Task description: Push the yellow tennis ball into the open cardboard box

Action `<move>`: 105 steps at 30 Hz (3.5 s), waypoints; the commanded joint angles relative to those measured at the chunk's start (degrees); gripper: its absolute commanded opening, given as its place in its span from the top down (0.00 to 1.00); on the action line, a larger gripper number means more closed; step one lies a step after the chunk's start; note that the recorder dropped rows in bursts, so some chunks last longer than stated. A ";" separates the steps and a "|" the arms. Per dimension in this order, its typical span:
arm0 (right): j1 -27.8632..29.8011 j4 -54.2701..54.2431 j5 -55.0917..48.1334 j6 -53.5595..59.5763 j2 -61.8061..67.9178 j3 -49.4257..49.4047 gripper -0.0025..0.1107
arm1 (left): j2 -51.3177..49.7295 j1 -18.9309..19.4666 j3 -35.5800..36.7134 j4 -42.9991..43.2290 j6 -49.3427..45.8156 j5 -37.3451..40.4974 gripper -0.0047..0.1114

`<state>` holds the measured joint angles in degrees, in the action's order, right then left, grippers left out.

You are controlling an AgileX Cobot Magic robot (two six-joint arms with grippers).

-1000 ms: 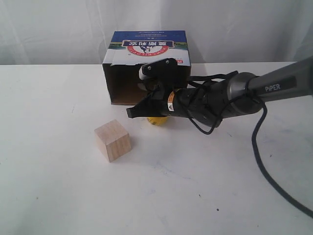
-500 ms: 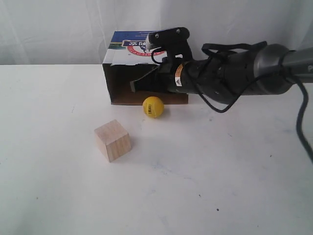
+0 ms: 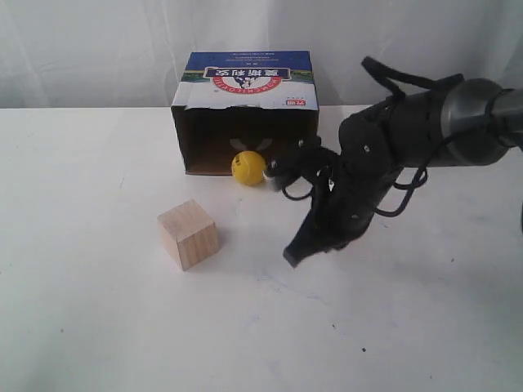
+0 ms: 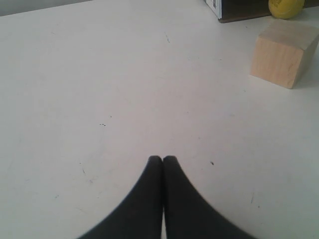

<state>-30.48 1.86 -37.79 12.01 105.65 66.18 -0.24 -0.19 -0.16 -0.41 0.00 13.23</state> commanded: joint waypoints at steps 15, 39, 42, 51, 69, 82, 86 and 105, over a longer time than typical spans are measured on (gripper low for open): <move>1.54 -18.15 7.16 13.10 8.92 11.44 0.98 | 0.24 -0.05 0.16 -0.40 0.00 0.04 0.96; -1.16 -78.32 15.45 53.82 24.01 30.60 0.98 | 0.24 -0.05 0.16 -0.40 0.00 0.04 0.96; -1.13 -78.32 17.87 52.82 27.01 33.07 0.98 | 0.24 -0.05 0.16 -0.40 0.00 0.04 0.96; -1.03 -78.32 22.58 51.71 29.89 34.84 0.98 | 0.24 -0.05 0.16 -0.40 0.00 0.04 0.96; -1.03 -78.11 28.90 48.55 28.17 35.05 0.98 | 0.24 -0.05 0.16 -0.40 0.00 0.04 0.96; -5.73 -77.97 20.37 48.23 25.79 35.05 0.98 | 0.24 -0.05 0.16 -0.40 0.00 0.04 0.96; -8.58 -77.97 24.24 48.34 28.70 35.58 0.98 | 0.24 -0.05 0.16 -0.40 0.00 0.04 0.96; -11.08 -77.87 26.73 48.02 33.65 39.35 0.98 | 0.24 -0.05 0.16 -0.40 0.00 0.04 0.96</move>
<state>-41.80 -76.32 -12.22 59.96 139.11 105.46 -0.24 -0.19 -0.16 -0.41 0.00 13.23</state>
